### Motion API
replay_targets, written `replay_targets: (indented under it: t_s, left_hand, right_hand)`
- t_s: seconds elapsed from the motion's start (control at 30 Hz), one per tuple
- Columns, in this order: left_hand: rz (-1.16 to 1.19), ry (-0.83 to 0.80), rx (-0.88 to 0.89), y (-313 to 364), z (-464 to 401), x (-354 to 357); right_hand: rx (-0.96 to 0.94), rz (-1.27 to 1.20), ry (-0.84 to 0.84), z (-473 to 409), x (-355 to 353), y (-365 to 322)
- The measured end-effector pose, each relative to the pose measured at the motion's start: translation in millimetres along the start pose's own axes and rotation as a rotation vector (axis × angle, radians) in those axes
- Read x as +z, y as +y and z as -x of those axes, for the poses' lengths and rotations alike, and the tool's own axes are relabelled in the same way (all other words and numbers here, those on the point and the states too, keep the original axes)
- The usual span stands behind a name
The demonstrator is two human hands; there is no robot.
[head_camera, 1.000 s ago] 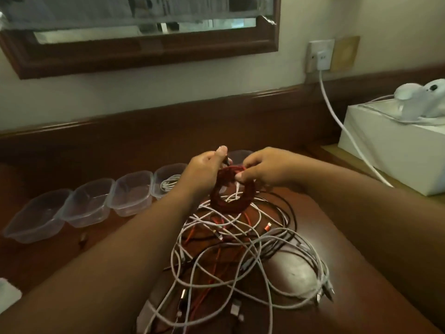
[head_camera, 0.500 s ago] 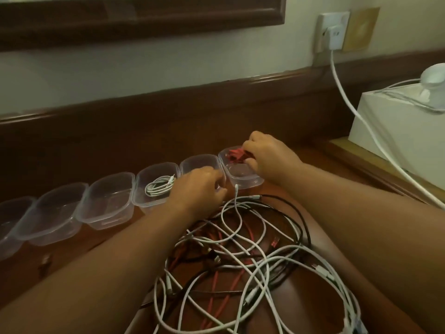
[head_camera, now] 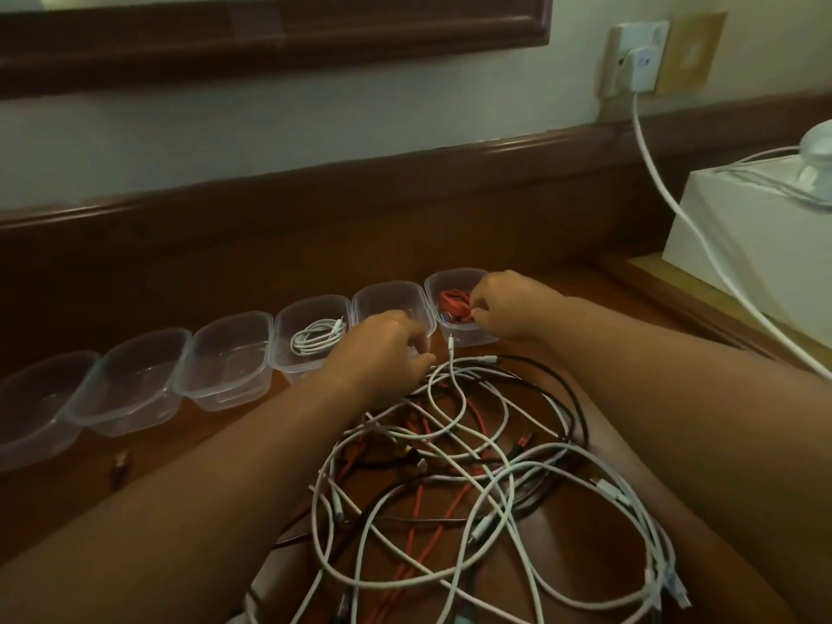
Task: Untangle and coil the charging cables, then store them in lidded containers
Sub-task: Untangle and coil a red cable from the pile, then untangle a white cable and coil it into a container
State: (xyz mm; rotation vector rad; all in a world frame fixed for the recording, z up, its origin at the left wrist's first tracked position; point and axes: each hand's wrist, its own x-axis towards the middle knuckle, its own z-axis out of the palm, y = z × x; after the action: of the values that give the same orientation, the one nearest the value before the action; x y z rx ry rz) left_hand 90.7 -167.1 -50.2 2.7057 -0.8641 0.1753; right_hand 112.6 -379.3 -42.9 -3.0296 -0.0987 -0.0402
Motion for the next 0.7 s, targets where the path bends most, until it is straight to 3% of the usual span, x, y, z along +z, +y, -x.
replay_targets:
  t_s: [0.23,0.37,0.57,0.7]
  left_hand:
    - [0.014,-0.019,-0.018,7.9,33.3,-7.8]
    - [-0.023,-0.09,-0.053,8.0,55.8,-8.8]
    - [-0.165,0.005,-0.08,1.7,47.5,-7.3]
    - [-0.289,-0.023,-0.094,-0.7,31.5,1.8]
  right_hand:
    - [-0.014,-0.023,0.063,34.7,-1.1,-19.0]
    - [-0.008,0.005,-0.021,50.9,-3.5,-27.2]
    - [0.009,-0.031,0.006,41.2,1.2,-27.0]
    - [-0.031,0.042,-0.09,30.3,13.5,-23.7]
